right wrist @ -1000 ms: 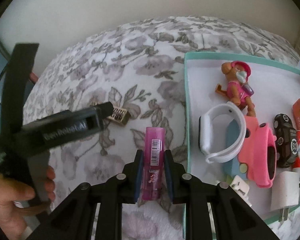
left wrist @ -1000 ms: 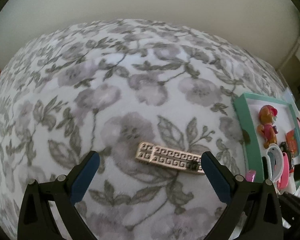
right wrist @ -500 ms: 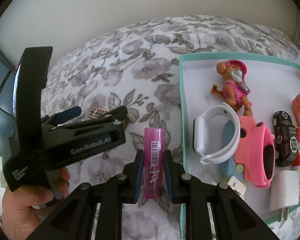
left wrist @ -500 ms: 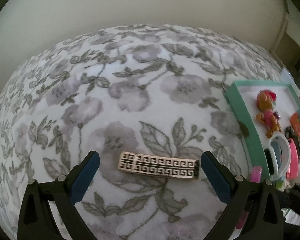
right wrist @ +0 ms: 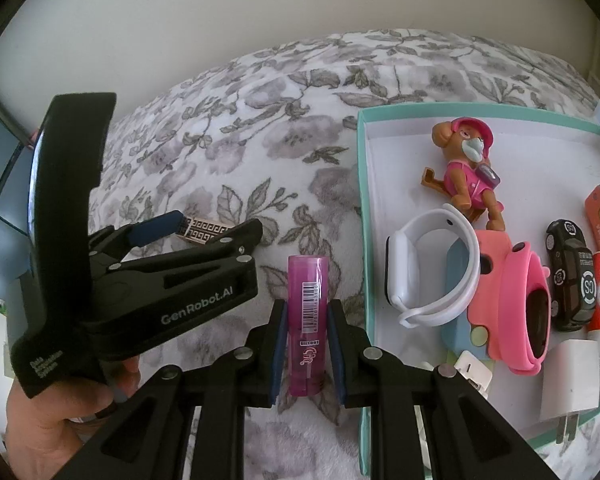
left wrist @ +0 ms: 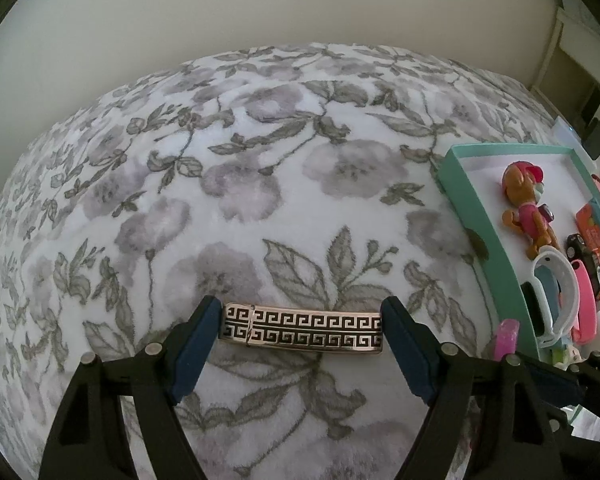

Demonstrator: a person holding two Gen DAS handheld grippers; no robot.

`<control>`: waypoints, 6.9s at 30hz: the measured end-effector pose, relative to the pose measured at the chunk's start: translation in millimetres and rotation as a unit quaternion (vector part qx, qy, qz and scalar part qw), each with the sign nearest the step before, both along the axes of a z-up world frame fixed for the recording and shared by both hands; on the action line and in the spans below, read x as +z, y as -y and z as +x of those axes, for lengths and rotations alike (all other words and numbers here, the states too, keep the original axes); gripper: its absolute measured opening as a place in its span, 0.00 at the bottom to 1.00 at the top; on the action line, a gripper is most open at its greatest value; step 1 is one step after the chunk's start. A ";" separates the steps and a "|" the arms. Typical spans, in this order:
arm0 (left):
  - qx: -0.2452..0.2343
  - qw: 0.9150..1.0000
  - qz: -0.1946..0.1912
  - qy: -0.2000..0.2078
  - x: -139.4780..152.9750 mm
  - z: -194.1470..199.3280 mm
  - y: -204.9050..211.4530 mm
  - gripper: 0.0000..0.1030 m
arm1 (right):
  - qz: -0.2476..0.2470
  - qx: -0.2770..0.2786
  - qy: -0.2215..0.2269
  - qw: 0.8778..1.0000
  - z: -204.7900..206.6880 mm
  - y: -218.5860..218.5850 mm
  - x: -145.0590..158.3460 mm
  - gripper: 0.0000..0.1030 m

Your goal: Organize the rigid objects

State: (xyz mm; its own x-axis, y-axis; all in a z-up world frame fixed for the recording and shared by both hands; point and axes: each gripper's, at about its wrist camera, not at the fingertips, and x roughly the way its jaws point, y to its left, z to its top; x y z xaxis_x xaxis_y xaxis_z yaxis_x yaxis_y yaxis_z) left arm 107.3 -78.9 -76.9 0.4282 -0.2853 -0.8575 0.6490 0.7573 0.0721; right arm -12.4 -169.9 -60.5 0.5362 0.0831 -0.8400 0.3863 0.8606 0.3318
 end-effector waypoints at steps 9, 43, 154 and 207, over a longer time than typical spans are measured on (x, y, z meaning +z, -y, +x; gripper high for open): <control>0.012 1.000 -0.005 -0.004 9.7 1.3 -4.7 0.80 | -0.001 -0.002 0.001 1.000 -0.8 -0.1 1.3 0.20; 0.030 0.986 -0.127 0.103 140.9 -81.0 -5.8 0.80 | -0.011 -0.062 0.093 0.994 -72.0 40.2 76.8 0.19; 0.107 0.988 -0.083 0.074 79.2 -101.2 20.7 1.00 | -0.128 -0.152 -0.004 0.980 -126.1 115.2 60.3 1.00; 0.133 0.986 0.041 0.087 85.6 -166.1 -45.2 0.99 | -0.138 -0.120 -0.001 0.983 -179.9 49.5 65.4 1.00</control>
